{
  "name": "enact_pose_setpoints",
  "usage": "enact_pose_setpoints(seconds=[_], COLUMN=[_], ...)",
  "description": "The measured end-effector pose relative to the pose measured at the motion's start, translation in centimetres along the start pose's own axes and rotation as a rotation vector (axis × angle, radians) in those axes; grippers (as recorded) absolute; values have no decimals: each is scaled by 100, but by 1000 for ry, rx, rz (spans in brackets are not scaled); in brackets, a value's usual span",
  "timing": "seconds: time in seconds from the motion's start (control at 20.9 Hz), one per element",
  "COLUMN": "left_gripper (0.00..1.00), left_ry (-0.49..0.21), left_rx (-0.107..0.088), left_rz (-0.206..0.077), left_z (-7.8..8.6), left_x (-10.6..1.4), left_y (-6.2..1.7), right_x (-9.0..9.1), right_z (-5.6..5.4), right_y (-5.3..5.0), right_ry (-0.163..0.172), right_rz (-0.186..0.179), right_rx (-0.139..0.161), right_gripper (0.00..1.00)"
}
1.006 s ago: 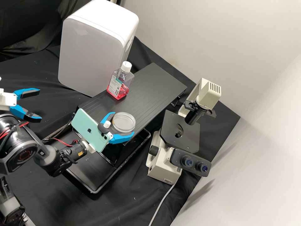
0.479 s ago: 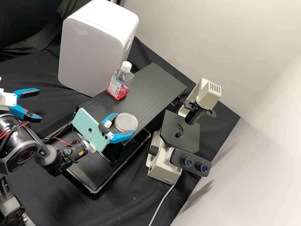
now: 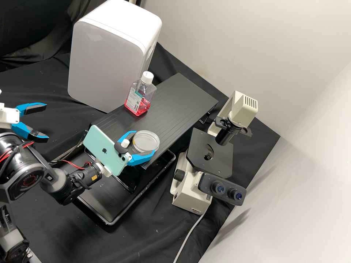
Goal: Place the lid on the petri dish
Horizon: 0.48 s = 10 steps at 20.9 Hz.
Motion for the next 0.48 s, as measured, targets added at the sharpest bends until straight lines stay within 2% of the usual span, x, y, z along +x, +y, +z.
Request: enact_pose_setpoints(seconds=[0.48], left_gripper=[100], left_ry=[0], left_rx=[0], left_rz=[0], left_z=[0], left_x=[0], left_y=[0], right_x=[-1], right_z=[-22], right_y=[-24], right_ry=[25], right_rz=[-26], right_rx=[-15], right_gripper=[100])
